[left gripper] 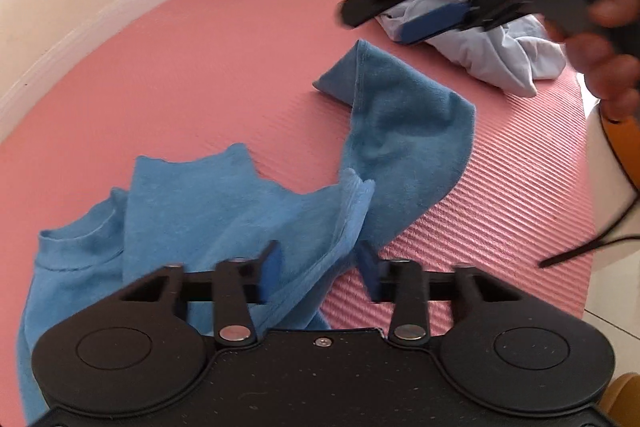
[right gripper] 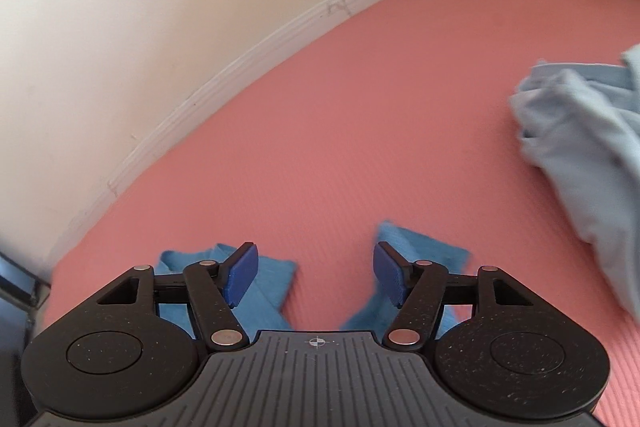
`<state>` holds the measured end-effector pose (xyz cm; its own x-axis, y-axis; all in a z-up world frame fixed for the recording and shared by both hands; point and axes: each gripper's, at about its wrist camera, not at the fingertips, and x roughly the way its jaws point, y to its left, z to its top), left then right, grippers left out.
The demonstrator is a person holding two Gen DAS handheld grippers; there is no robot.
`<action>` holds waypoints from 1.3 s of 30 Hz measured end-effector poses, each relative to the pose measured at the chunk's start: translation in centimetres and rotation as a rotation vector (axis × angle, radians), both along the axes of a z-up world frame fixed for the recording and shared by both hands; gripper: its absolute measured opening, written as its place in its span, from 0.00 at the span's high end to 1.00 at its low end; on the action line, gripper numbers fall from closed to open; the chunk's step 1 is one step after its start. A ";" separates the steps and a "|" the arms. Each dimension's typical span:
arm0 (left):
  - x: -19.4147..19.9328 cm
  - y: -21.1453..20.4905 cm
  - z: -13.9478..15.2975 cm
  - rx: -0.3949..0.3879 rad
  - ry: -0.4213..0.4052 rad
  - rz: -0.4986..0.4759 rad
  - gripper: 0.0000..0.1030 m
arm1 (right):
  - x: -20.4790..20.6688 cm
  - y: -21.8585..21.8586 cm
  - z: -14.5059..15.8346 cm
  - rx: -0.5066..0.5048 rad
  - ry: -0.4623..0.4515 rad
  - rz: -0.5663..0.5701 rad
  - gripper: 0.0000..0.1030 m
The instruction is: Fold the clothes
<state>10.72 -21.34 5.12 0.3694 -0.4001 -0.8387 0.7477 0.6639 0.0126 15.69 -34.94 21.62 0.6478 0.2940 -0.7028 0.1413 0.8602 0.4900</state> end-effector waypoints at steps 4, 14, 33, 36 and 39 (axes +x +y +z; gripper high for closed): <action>0.4 0.2 0.0 -0.020 0.042 0.013 0.99 | -1.6 -2.2 0.0 0.044 0.023 -0.106 0.40; -1.7 12.6 7.7 -0.242 0.085 -0.064 0.99 | -1.6 -1.6 -0.1 0.058 0.030 -0.099 0.40; -9.1 28.2 0.3 0.095 0.297 0.079 0.99 | -0.5 6.9 -1.6 -0.059 0.078 0.161 0.37; -7.8 29.2 1.3 0.053 0.266 0.149 0.99 | -0.5 6.7 -1.6 -0.068 0.073 0.148 0.37; -5.7 29.3 2.6 -0.027 0.230 0.242 0.98 | -0.2 6.7 -2.0 -0.047 0.090 0.148 0.37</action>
